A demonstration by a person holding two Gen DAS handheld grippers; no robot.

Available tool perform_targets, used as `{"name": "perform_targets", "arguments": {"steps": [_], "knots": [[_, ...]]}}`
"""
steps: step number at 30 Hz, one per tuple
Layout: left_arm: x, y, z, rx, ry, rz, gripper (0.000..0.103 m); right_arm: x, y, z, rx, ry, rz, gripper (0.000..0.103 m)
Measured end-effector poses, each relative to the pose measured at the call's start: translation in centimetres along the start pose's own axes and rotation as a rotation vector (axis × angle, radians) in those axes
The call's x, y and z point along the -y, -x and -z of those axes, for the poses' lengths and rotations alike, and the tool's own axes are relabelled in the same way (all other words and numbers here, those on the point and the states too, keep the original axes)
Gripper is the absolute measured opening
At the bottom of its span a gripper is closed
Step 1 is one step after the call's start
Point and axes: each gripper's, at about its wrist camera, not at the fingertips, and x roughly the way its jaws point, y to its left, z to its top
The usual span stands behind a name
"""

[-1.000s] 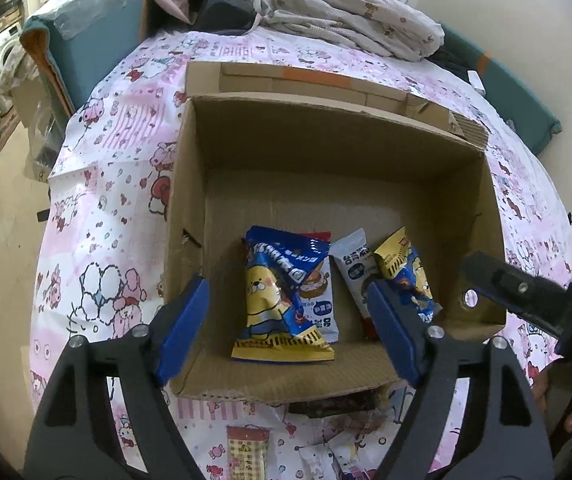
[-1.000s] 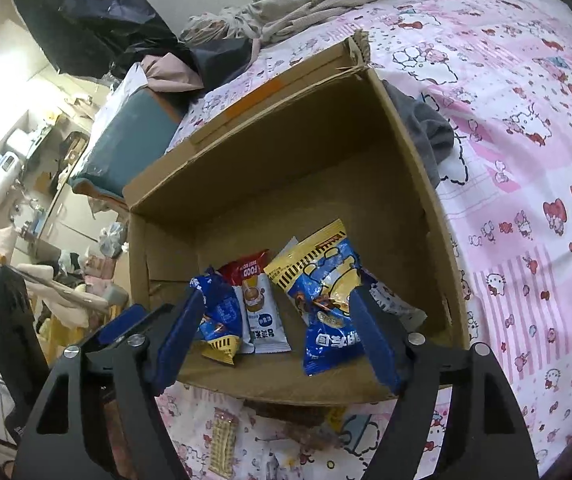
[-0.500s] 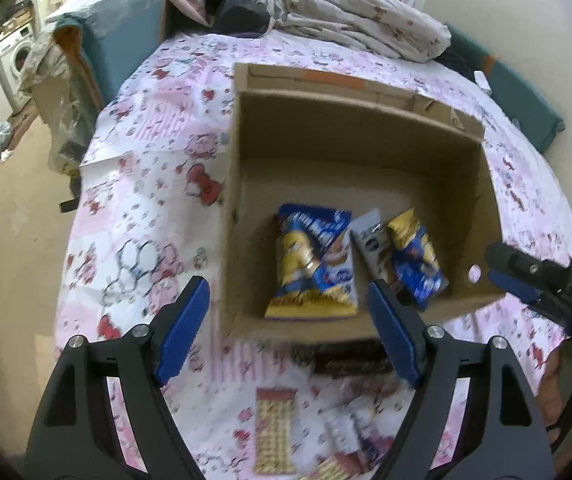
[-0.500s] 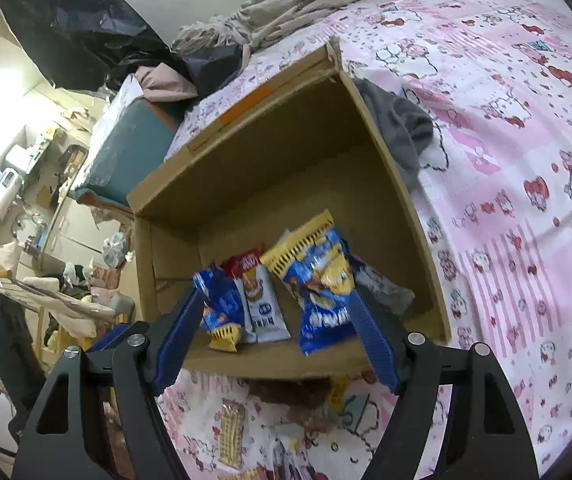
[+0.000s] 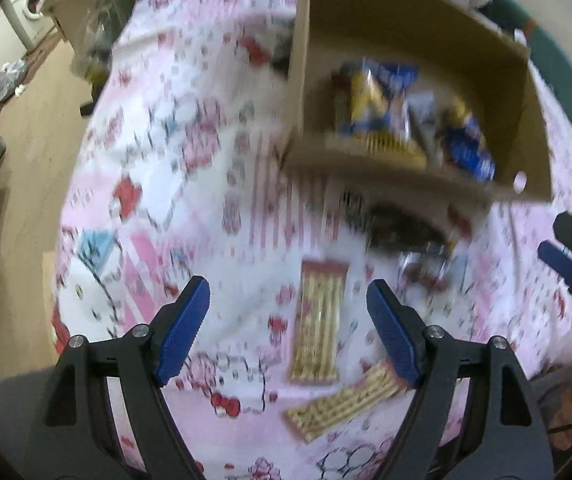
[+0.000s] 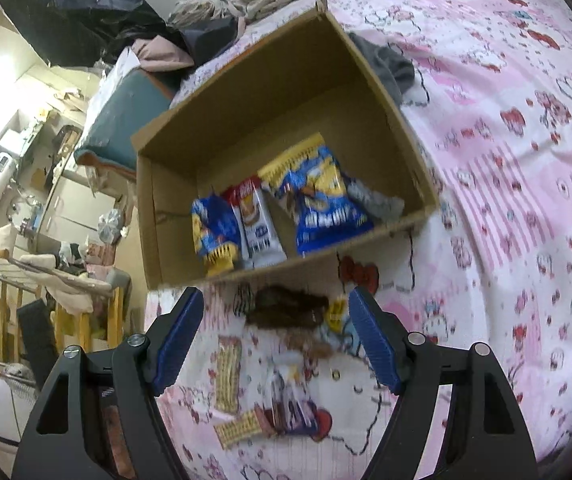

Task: Organize snacks
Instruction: 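Move both open tools back toward the remaining wafer bars, then grasp a checkered wafer bar with the left tool while the right tool grasps a white packet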

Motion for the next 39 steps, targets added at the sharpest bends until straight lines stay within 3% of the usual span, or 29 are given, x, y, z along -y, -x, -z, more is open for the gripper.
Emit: {"name": "perform_targets", "arguments": {"steps": [4, 7, 11, 16, 17, 18, 19, 21, 22, 35, 39], "knots": [[0.4, -1.8, 1.3, -0.058, -0.023, -0.03, 0.078, 0.3, -1.2, 1.7, -0.079, 0.03, 0.094, 0.078], [0.7, -3.2, 1.9, -0.096, -0.033, -0.063, 0.077, 1.0, -3.1, 3.1, -0.189, 0.032, 0.147, 0.077], [0.8, -4.5, 2.3, -0.12, -0.028, -0.061, 0.075, 0.7, -5.9, 4.6, -0.316, 0.086, 0.176, 0.049], [1.4, -5.1, 2.6, -0.131, -0.056, -0.048, 0.065, -0.7, -8.4, 5.7, -0.398, 0.149, 0.179, 0.043], [1.5, -5.3, 2.7, -0.134, -0.06, -0.047, 0.058, -1.0, -8.9, 6.1, -0.411, 0.168, 0.184, 0.043], [1.6, -5.3, 2.7, -0.136, -0.065, -0.05, 0.033, -1.3, -9.2, 6.3, -0.418, 0.18, 0.187, 0.043], [1.8, -5.3, 2.7, -0.137, -0.077, -0.066, 0.022, -1.6, -9.4, 6.5, -0.423, 0.199, 0.197, 0.043], [2.0, -5.5, 2.6, -0.15, -0.091, -0.066, 0.022, -2.2, -9.8, 6.9, -0.425, 0.261, 0.233, 0.021], [1.9, -5.4, 2.6, -0.153, -0.083, -0.058, 0.022, -2.4, -9.8, 7.0, -0.428, 0.27, 0.23, 0.017], [0.1, -3.1, 2.1, -0.117, -0.052, -0.06, 0.022, -2.3, -6.0, 6.1, -0.374, 0.249, 0.121, 0.016], [0.0, 0.2, 1.6, 0.016, -0.028, -0.058, 0.022, -2.7, -4.9, 5.5, -0.346, 0.249, 0.076, 0.016]]}}
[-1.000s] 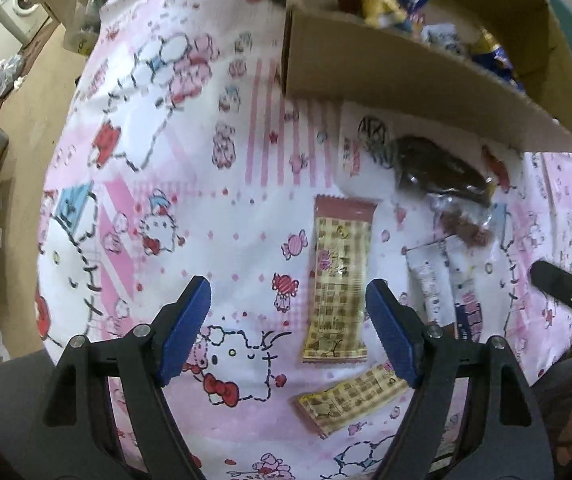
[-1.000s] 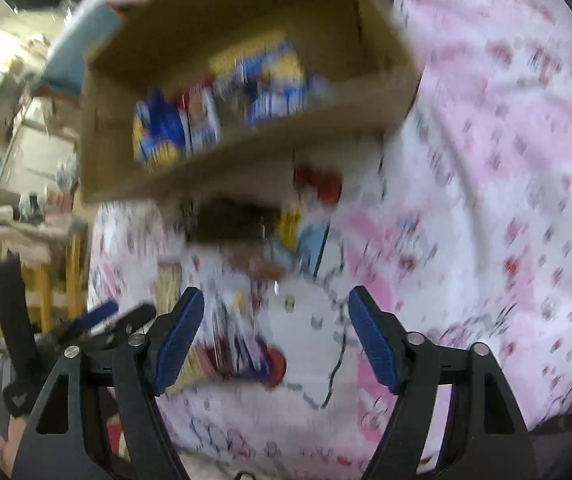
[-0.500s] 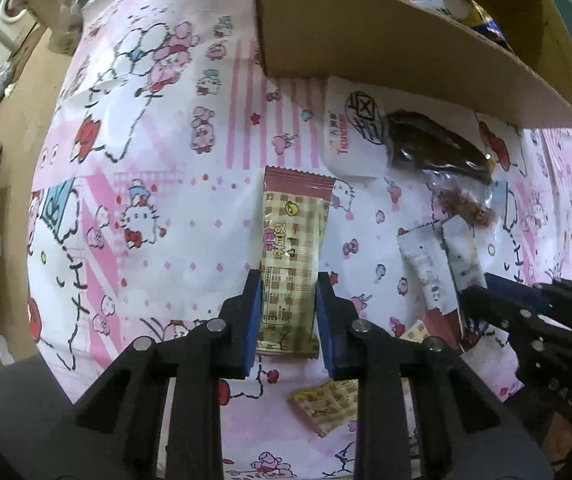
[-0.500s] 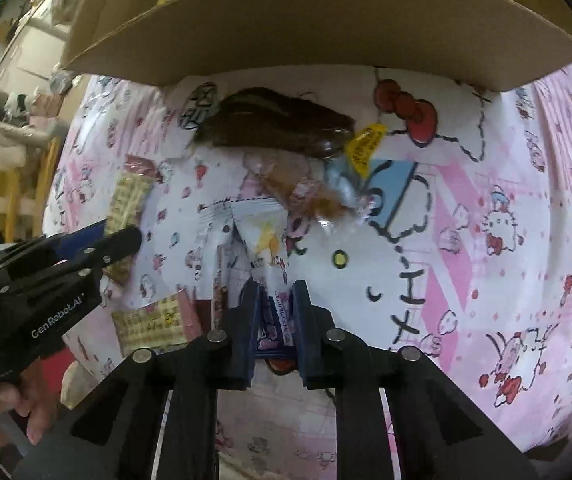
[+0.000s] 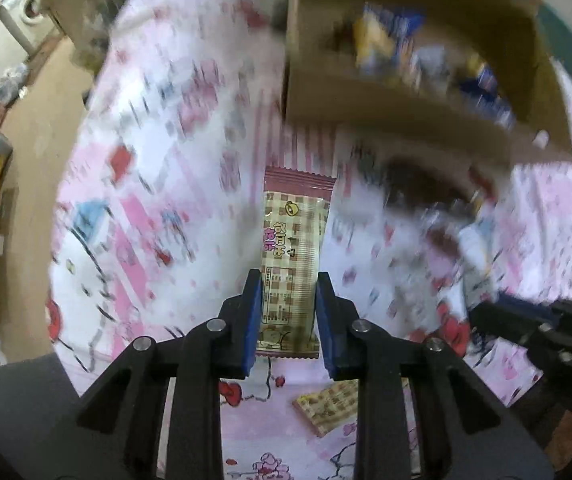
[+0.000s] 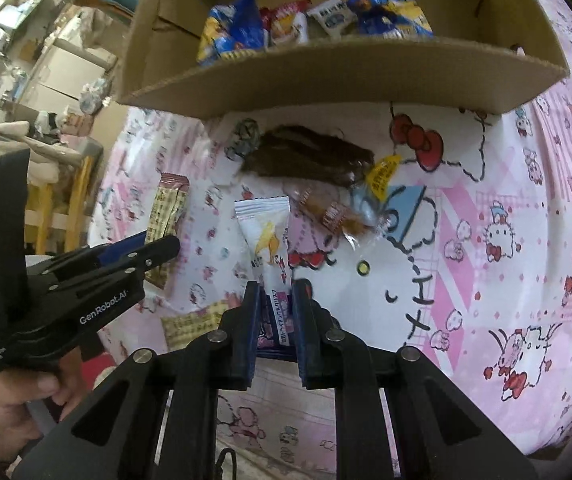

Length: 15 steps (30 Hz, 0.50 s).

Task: Organize snacks
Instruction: 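Grasp a checkered wafer bar with the left tool while the right tool grasps a white packet, then lower the wafer bar and white packet into the box and open both tools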

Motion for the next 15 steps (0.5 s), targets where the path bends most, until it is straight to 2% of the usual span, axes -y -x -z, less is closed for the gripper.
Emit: {"name": "perform_targets", "arguments": {"steps": [4, 10, 15], "knots": [[0.1, 4.1, -0.7, 0.168, 0.007, 0.025, 0.022, -0.3, 2.1, -0.4, 0.061, -0.001, -0.056, 0.016], [-0.2, 8.1, -2.8, 0.328, -0.016, 0.071, 0.022, -0.3, 6.9, -1.7, 0.255, 0.007, -0.155, 0.016], [0.2, 8.6, -6.4, 0.335, -0.016, 0.087, 0.022, 1.3, 10.1, -3.7, 0.36, -0.01, -0.138, 0.016]]}}
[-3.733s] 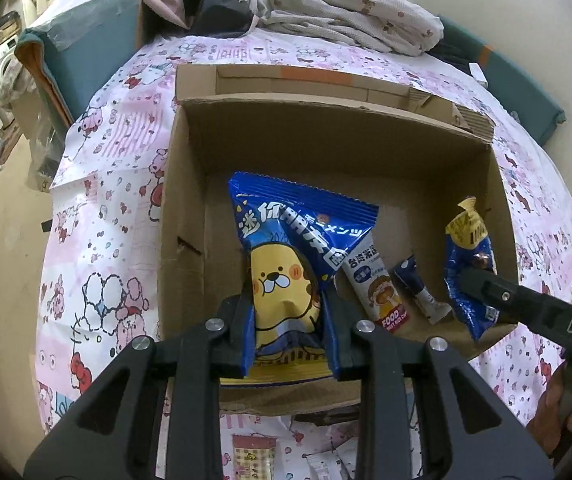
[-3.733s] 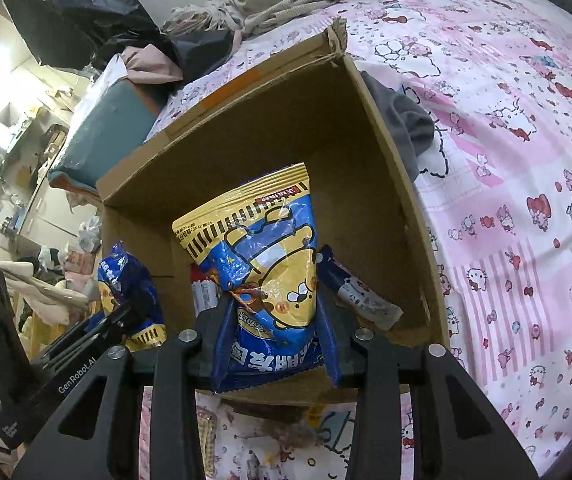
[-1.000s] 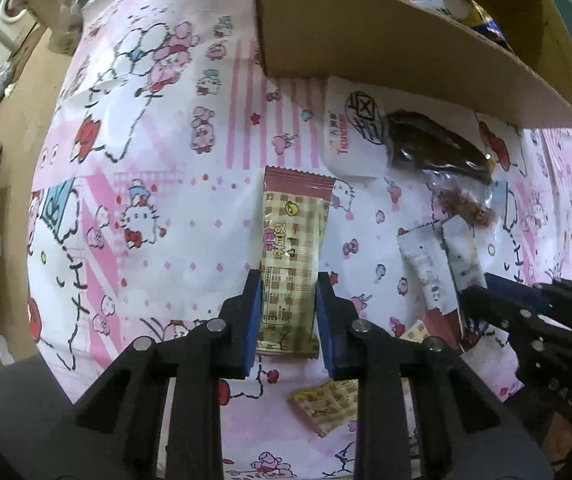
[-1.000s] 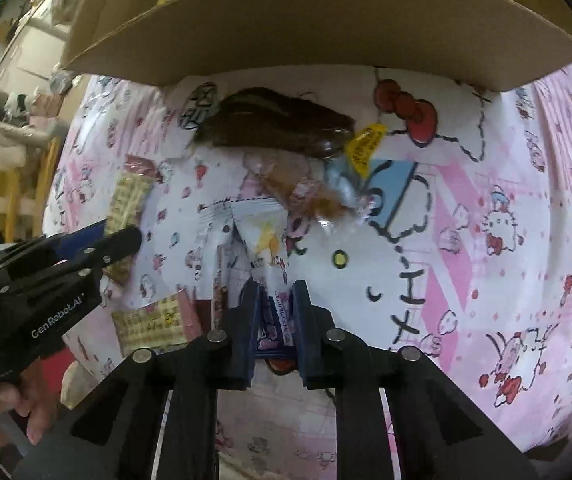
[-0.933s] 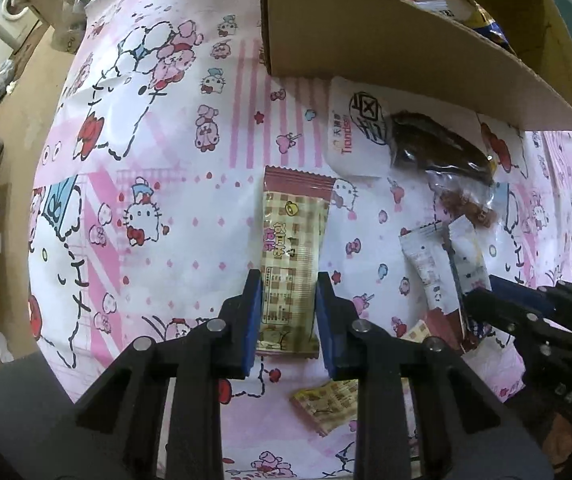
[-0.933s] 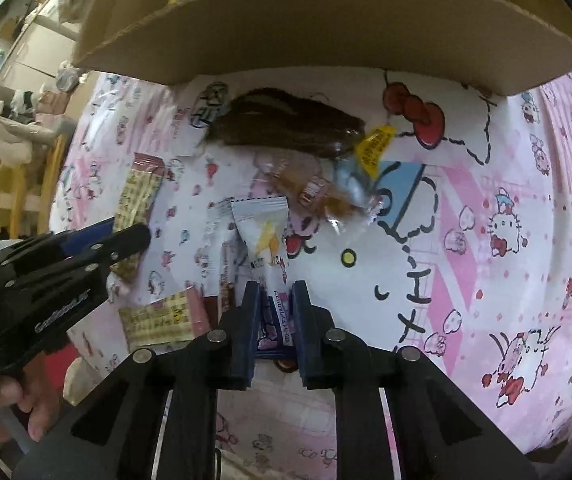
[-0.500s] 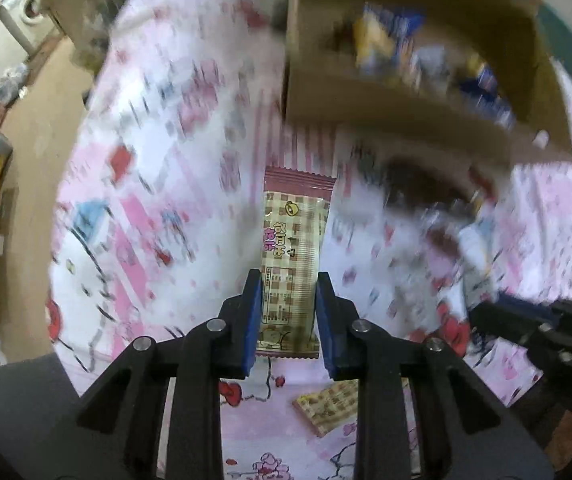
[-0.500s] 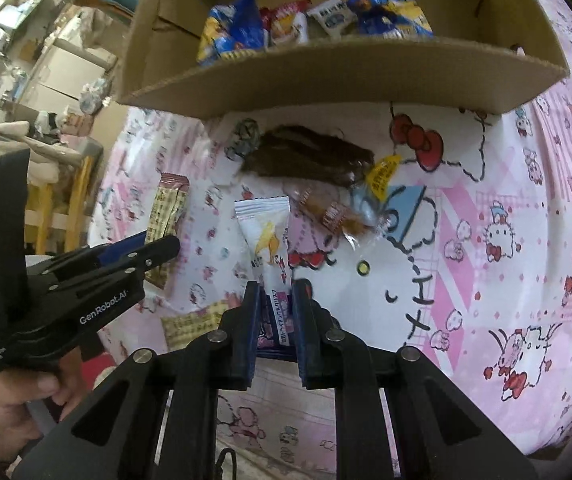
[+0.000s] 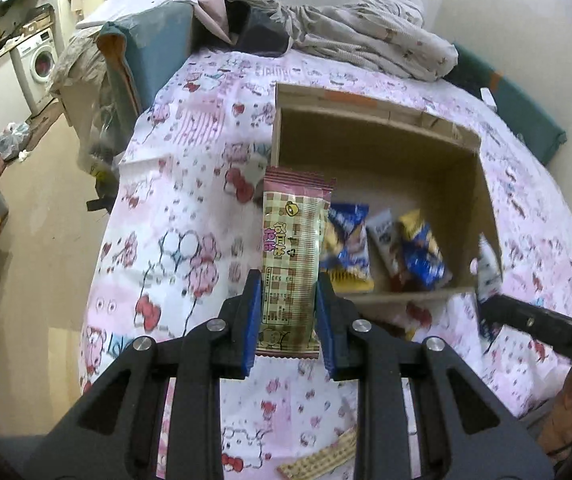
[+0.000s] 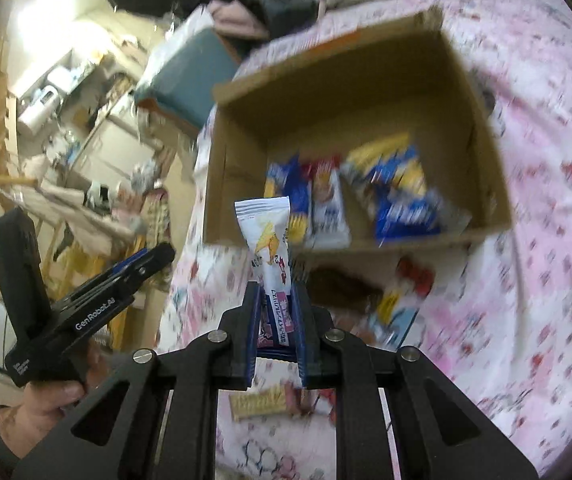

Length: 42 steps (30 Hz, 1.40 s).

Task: Organize snacks
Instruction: 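Lower the wafer bar and white packet into the box and open both tools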

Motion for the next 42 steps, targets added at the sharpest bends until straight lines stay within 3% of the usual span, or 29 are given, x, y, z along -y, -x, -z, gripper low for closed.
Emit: {"name": "perform_targets", "arguments": {"steps": [8, 13, 20, 28, 42], "knots": [[1.6, -2.5, -2.8, -0.037, -0.04, 0.011, 0.022, 2.9, 0.3, -4.0, 0.076, -0.05, 0.086, 0.016], [2.8, -4.7, -3.2, -0.034, -0.091, 0.023, 0.022, 5.1, -0.4, -4.6, 0.076, -0.112, 0.128, 0.016], [2.6, -7.4, -2.1, -0.058, -0.052, 0.037, 0.022, 6.0, -1.2, -4.6, 0.068, -0.116, 0.195, 0.016], [2.9, -8.6, -2.0, -0.099, -0.051, 0.042, 0.023, 6.4, -2.6, -5.1, 0.049, -0.112, 0.218, 0.016], [2.4, -8.3, -2.2, -0.087, -0.011, 0.056, 0.023, 6.6, -3.9, -5.3, 0.006, -0.122, 0.215, 0.017]]}}
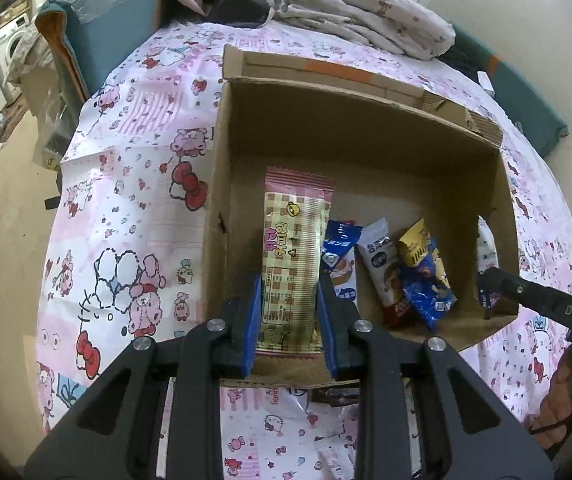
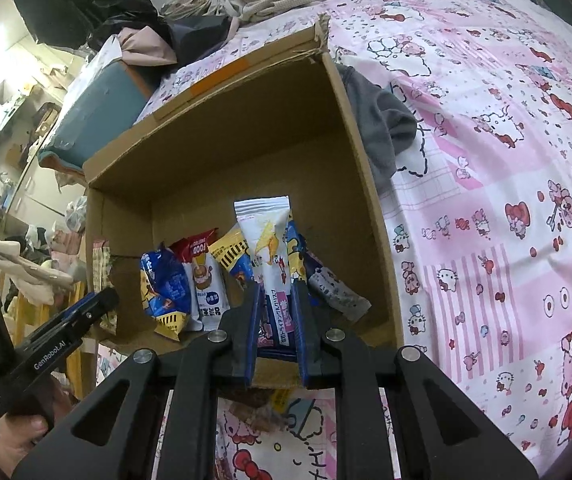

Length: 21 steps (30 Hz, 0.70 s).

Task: Organize snacks
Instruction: 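Lower the wafer bar and white packet into the box and open both tools, then grasp another wafer bar with the left tool while the right tool grasps a white packet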

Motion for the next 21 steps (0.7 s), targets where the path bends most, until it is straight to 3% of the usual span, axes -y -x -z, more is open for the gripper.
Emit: {"name": "perform_targets", "arguments": {"steps": [4, 7, 12, 19, 21], "knots": [[0.5, 0.1, 0.0, 0.004, -0.026, -0.003, 0.026, -0.5, 0.0, 0.0, 0.006, 0.037, 0.024, 0.02], [0.7, 0.1, 0.1, -0.009, -0.029, 0.012, 0.036, -0.8, -0.1, 0.0, 0.005, 0.05, 0.041, 0.02], [1.0, 0.4, 0.2, -0.009, -0.037, 0.019, 0.063, -1.1, 0.2, 0.0, 0.015, 0.056, 0.033, 0.02], [0.5, 0.8, -0.1, 0.002, -0.014, 0.021, 0.066, -1.2, 0.8, -0.1, 0.032, 0.05, 0.004, 0.022], [0.4, 1.3, -0.1, 0.024, -0.007, 0.014, 0.066, -1.5, 1.1, -0.1, 0.049, 0.053, -0.018, 0.037]]}}
